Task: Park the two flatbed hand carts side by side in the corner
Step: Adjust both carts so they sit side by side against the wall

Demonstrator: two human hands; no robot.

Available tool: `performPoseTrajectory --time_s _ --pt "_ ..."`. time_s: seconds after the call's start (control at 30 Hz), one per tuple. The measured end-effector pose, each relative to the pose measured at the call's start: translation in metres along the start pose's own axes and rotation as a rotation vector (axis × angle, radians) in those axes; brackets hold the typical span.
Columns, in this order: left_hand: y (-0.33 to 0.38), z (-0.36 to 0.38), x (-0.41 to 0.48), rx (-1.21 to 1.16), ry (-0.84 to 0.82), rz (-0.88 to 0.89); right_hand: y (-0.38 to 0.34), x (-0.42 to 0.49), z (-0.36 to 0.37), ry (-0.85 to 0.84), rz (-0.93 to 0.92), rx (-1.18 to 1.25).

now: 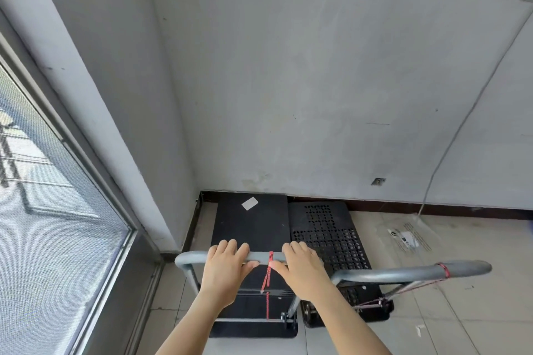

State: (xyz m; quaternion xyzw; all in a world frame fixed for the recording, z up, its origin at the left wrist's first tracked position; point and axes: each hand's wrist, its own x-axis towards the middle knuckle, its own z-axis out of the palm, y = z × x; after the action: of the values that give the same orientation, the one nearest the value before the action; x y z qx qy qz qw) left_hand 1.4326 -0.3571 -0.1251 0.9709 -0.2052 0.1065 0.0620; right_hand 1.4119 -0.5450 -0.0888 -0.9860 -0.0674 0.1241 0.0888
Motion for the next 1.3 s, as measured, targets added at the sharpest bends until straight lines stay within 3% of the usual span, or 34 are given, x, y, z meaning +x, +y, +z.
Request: performPoseTrajectory --time_s 0.1,0.33,0.67,0.93,1.1,1.3 --pt "-0.002 -0.001 -0.001 0.012 0.004 -0.003 -0.021 0.004 0.006 0.095 0.002 -0.076" --pt "0.006 -0.004 -0.002 -0.006 0.068 -0.113 -0.045 0.003 0.017 0.358 0.217 -0.074" --pt "0.008 -0.003 -0.005 -0.013 0.043 -0.119 -0.050 0.003 0.025 0.398 0.272 -0.044" --pt "0.022 -0.016 -0.004 0.012 -0.110 -0.091 -0.047 -0.005 0.015 0.254 0.291 -0.023" --pt "0.045 -0.044 0.014 -0.030 -0.151 -0.102 -0.032 -0.013 -0.017 0.238 0.199 -0.012" --pt "0.089 -0.101 0.061 -0.158 -0.042 -0.189 0.009 -0.027 -0.097 0.338 0.189 -0.039"
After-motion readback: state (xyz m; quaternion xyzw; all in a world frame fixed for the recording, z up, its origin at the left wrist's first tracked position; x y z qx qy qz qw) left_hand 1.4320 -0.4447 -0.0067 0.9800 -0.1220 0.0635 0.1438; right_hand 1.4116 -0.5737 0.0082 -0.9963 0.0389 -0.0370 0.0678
